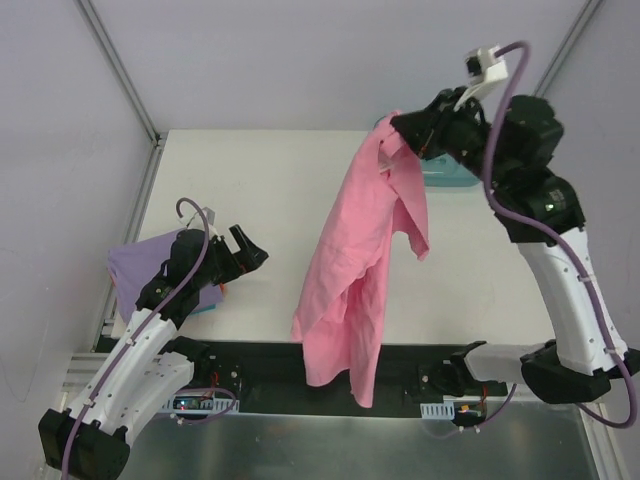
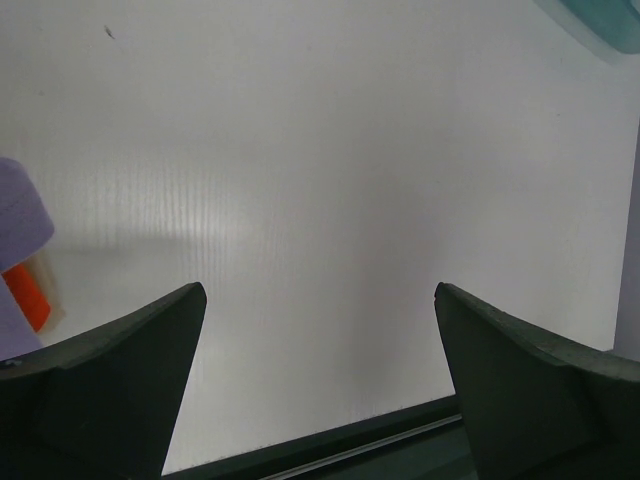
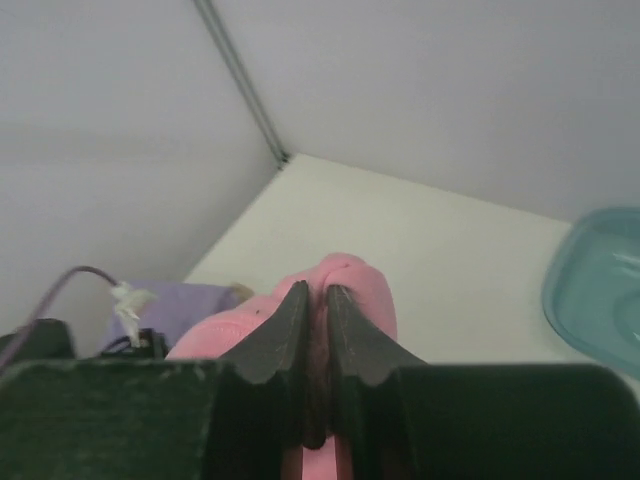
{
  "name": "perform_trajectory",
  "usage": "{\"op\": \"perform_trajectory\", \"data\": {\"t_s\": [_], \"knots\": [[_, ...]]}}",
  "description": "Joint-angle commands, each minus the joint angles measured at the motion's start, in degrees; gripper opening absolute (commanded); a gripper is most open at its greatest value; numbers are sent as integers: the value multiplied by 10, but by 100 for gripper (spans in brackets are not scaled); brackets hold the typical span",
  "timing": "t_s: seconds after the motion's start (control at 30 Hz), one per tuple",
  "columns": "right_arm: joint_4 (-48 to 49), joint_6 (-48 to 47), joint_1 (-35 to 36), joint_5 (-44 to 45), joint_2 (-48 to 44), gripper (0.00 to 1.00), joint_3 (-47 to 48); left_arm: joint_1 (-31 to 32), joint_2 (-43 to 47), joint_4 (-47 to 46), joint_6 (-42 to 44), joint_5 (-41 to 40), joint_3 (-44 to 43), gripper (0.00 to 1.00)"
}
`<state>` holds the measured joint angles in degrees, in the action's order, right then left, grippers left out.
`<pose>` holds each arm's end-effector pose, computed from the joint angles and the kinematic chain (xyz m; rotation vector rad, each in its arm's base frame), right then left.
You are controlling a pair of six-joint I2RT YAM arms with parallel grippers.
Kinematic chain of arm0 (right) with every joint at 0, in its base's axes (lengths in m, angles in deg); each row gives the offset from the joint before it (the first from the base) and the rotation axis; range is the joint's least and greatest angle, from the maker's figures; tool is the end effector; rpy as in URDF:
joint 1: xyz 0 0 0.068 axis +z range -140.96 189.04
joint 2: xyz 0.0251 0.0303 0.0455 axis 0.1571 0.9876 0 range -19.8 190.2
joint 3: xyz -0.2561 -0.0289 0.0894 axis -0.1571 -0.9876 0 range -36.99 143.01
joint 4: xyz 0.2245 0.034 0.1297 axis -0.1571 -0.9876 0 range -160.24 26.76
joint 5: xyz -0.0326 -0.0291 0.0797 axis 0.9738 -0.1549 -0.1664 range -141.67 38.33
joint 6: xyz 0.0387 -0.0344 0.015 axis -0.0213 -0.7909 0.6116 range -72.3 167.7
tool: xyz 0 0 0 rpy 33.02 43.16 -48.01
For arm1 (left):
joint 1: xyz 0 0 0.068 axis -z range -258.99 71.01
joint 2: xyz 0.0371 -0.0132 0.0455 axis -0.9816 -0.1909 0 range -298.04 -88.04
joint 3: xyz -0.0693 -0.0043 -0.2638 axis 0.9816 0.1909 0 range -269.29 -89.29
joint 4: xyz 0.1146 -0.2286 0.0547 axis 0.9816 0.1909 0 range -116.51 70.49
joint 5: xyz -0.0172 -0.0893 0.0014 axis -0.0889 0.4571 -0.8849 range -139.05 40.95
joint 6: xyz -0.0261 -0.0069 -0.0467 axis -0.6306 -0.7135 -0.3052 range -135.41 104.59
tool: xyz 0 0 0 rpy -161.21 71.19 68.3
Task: Fold and stack the t-shirts
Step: Move the tshirt to the center of the board
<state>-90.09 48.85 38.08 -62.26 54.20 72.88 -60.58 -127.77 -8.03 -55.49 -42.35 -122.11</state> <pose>0.1876 0.1117 0.5765 -0.4959 1.3520 0.5649 0.1565 -0.0566 0.2655 -0.3174 2.0716 -0.7539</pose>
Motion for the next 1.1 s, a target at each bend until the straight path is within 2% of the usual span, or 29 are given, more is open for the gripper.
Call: {"op": "perform_trajectory", "data": {"t_s": [0.0,0.07,0.1,0.13,0.17,0.2,0.23,0.33,0.43,0.47,0.53,0.57,0.63,0.67,0.73,0.77,0.87,0.9,0.93,1.07], "knots": [[29,-76,-13,209,-78,15,-224,3,1,34,-16,-53,-6,99],[33,-58,-37,269,-103,26,-314,3,-4,46,-24,-79,-8,99],[33,-42,-80,289,-101,32,-400,3,-6,58,-25,-94,-12,99],[29,-13,-106,287,-95,54,-431,3,-10,60,-24,-97,-15,99],[19,16,-131,279,-70,70,-457,3,-17,64,-22,-97,-16,99],[5,29,-169,262,-55,83,-468,3,-20,66,-21,-95,-19,99],[-27,38,-177,273,-38,99,-472,3,-24,70,-20,-93,-19,99],[-69,22,-158,325,1,97,-445,3,-43,74,-24,-91,-17,99],[-91,4,-96,336,-4,97,-420,3,-58,77,-25,-82,-20,99],[-92,-2,-58,314,-8,97,-418,3,-60,79,-26,-79,-19,99],[-75,-2,-24,249,-17,97,-425,3,-59,80,-29,-77,-15,99],[-60,4,8,159,-19,97,-449,3,-56,84,-29,-78,-12,99],[1,26,46,83,-14,97,-477,3,-49,93,-32,-82,-8,99],[22,40,91,48,-8,97,-495,3,-47,102,-33,-88,-3,99],[62,72,145,50,27,98,-497,3,-36,115,-41,-99,1,99],[69,76,204,71,45,99,-492,2,-32,124,-51,-124,4,99],[70,73,296,69,138,89,-429,1,-19,176,-103,-177,4,99],[61,70,314,68,163,82,-390,0,-18,196,-112,-203,2,99],[54,65,329,70,208,79,-371,-1,-18,208,-128,-211,-1,99],[38,54,382,86,289,71,-316,-42,-21,227,-132,-213,-10,99]]}}
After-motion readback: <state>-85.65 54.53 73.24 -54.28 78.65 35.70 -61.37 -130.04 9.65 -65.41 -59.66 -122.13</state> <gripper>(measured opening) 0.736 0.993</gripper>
